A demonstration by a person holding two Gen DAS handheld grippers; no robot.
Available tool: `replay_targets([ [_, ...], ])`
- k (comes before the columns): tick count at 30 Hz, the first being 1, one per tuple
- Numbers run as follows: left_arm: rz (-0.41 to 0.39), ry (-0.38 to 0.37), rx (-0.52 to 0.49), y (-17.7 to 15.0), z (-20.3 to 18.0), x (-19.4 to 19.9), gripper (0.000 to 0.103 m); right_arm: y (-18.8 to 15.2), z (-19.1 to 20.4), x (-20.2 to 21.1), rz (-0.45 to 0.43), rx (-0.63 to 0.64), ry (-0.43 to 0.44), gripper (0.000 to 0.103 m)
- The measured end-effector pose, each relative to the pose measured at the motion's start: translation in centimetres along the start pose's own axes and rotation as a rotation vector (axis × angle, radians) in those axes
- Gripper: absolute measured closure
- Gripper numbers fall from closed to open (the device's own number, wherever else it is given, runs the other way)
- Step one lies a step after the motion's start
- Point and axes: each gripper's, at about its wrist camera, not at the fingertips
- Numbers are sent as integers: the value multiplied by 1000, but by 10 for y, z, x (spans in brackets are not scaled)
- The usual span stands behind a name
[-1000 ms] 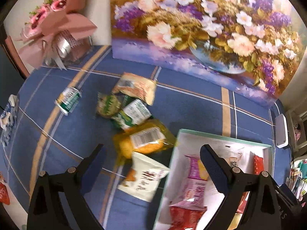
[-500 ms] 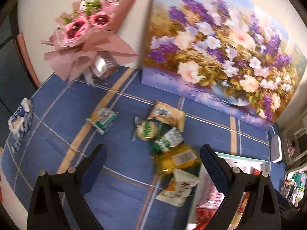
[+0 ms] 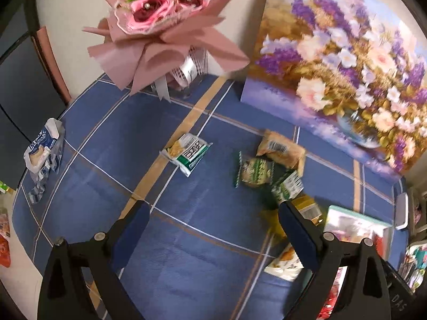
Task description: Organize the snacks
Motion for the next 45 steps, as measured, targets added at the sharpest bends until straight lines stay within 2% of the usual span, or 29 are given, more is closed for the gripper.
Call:
replay_targets([
  [7,77,1,-28,-14,-9,-27,6,-16,18,-27,61,45,12,0],
  [13,128,35,-23,-22,-7,-46,6,-25,25,-44,90,101,3,0],
  [19,145,52,-24,-23,-1,-58,6,-30,30,-56,118,109,27,0],
  [24,142,51,-23,-18,5,-60,6,-31,28,-69,180,59,63,0],
  [30,134,48,-39,-12,7,-62,6,-29,22,-80,205,7,90,0],
  [32,137,37,-50,-12,5,-64,6,-27,22,-80,201,21,84,4],
  [34,139,31,-58,-12,3,-65,6,-24,24,-79,192,49,73,15],
  [38,135,7,-78,-12,-3,-68,6,-26,32,-77,162,122,65,19],
  [40,135,-3,-99,-12,-6,-71,6,-30,33,-78,156,148,67,28],
  [45,143,-16,-128,-11,-9,-84,6,-39,30,-87,166,171,88,36],
])
Point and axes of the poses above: each gripper's, at about its wrist camera, not at the fingertips, and x roughly against the way its jaws point, z to its left, y to its top, and after that the axes turned 9 degrees about -z, right-handed
